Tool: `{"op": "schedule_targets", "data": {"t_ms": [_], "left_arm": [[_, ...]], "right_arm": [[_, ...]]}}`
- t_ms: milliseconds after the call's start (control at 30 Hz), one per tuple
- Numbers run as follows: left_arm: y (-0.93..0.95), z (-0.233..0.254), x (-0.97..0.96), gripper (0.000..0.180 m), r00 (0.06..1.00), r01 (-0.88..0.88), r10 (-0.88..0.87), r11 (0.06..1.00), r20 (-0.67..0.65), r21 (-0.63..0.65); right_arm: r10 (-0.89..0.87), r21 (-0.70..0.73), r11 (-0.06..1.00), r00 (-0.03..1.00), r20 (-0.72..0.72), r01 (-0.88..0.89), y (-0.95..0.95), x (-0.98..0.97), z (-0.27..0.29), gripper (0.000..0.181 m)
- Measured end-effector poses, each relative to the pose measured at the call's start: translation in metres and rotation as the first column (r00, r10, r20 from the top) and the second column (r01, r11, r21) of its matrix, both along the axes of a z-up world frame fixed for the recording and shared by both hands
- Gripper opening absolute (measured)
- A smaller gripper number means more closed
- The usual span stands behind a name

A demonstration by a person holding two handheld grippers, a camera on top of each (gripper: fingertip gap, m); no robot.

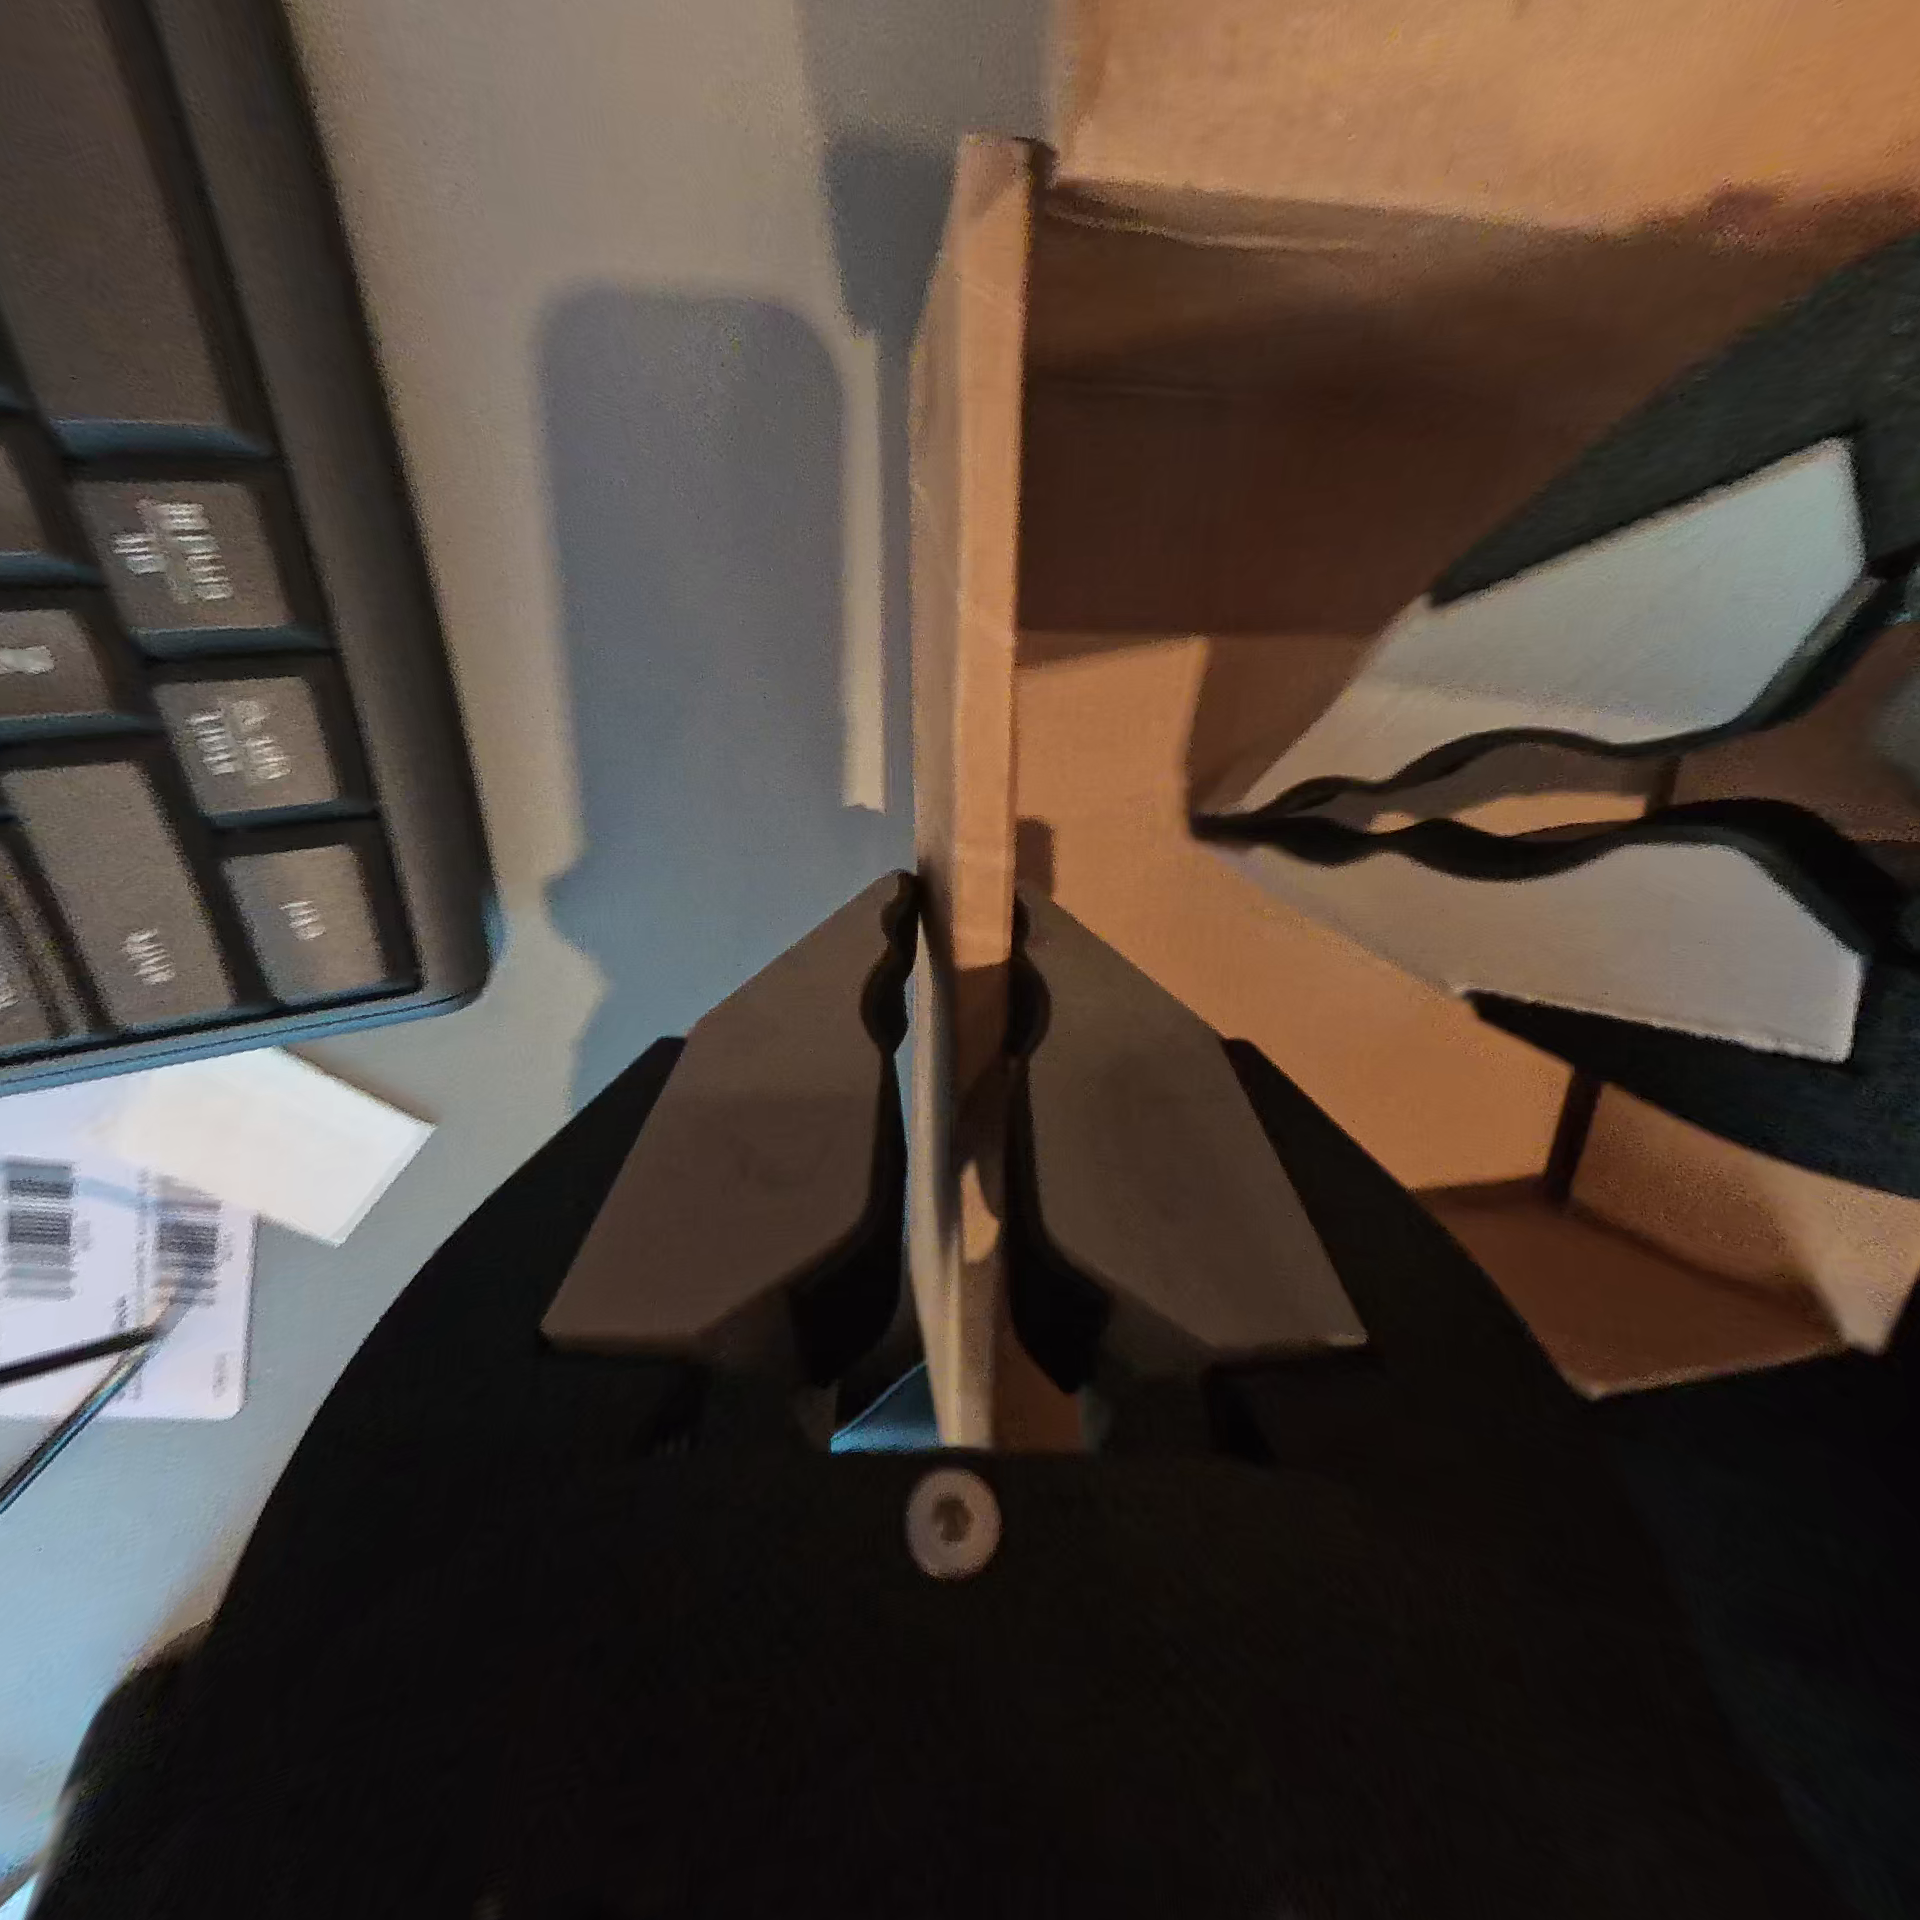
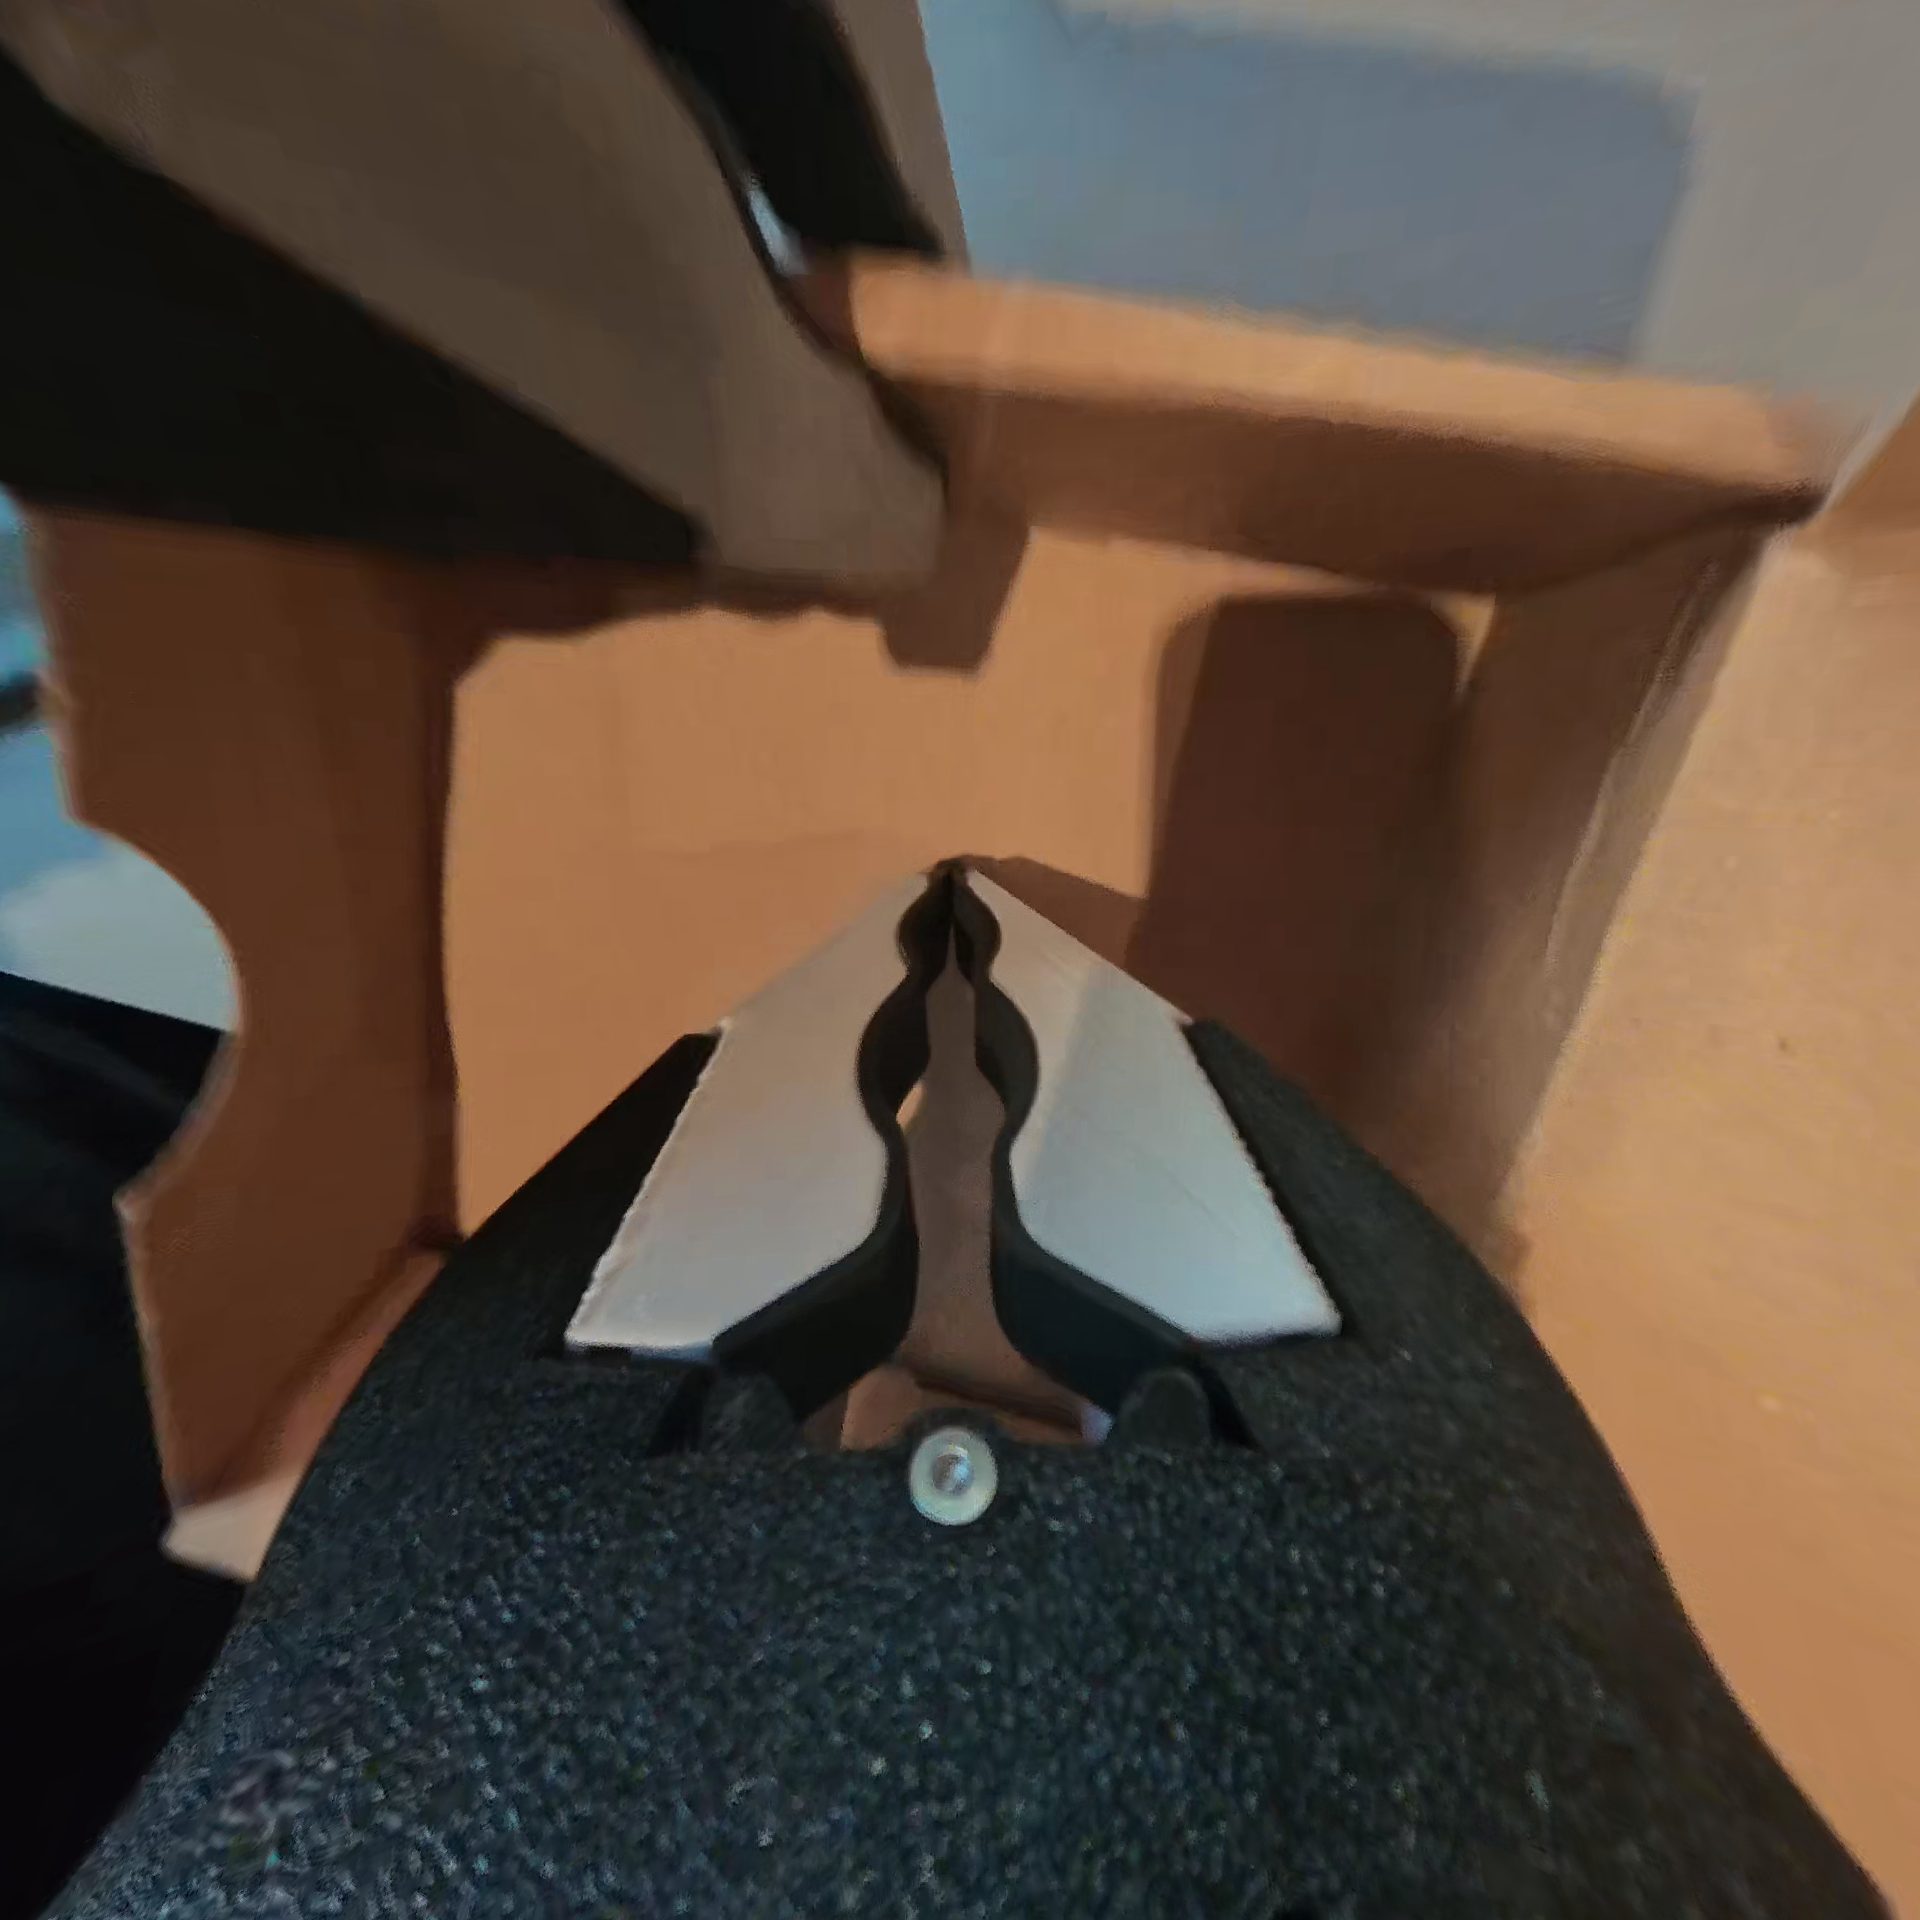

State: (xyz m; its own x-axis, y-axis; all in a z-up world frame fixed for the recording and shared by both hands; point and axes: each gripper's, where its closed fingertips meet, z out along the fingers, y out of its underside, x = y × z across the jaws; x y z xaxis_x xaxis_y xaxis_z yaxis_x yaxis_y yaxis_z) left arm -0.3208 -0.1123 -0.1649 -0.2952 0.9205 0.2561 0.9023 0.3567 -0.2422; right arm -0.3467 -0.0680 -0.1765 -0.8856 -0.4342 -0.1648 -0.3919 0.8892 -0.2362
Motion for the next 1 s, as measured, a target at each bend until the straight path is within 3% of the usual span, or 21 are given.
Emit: {"op": "schedule_targets", "data": {"t_ms": [100, 300, 467, 600, 833, 900, 1000], "left_arm": [[-0.006, 0.0, 0.005, 0.012, 0.998, -0.061, 0.062, 0.998, 0.011, -0.022], [0.004, 0.003, 0.009, 0.019, 0.972, -0.236, 0.236, 0.972, -0.015, -0.004], [0.006, 0.008, 0.007, 0.029, 0.943, -0.32, 0.328, 0.94, -0.061, 0.116], [-0.011, 0.014, 0.004, 0.02, 0.95, -0.301, 0.305, 0.952, -0.073, 0.056], [-0.023, 0.013, -0.006, 0.025, 0.979, -0.202, 0.201, 0.979, -0.04, -0.024], [-0.026, 0.007, -0.004, 0.016, 0.988, -0.151, 0.152, 0.987, 0.002, -0.052], [-0.027, 0.007, -0.007, 0.012, 0.988, -0.151, 0.151, 0.988, -0.001, 0.005]], "right_arm": [[-0.029, 0.024, 0.999, 0.999, 0.023, 0.029, 0.004, -0.006, -0.002, 0.0], [0.045, -0.064, 0.997, 0.991, -0.122, -0.053, -0.018, -0.028, -0.002, 0.0], [0.075, -0.079, 0.993, 0.99, -0.117, -0.085, -0.02, -0.028, 0.005, 0.0], [0.093, -0.095, 0.991, 0.994, -0.059, -0.099, -0.012, -0.006, 0.018, 0.0], [0.08, -0.051, 0.995, 0.996, -0.035, -0.082, -0.003, 0.0, -0.002, 0.0], [0.059, -0.021, 0.998, 0.998, -0.011, -0.059, -0.002, 0.0, -0.002, 0.0], [0.082, 0.017, 0.996, 0.996, -0.034, -0.082, -0.003, 0.001, -0.002, 0.0]]}}
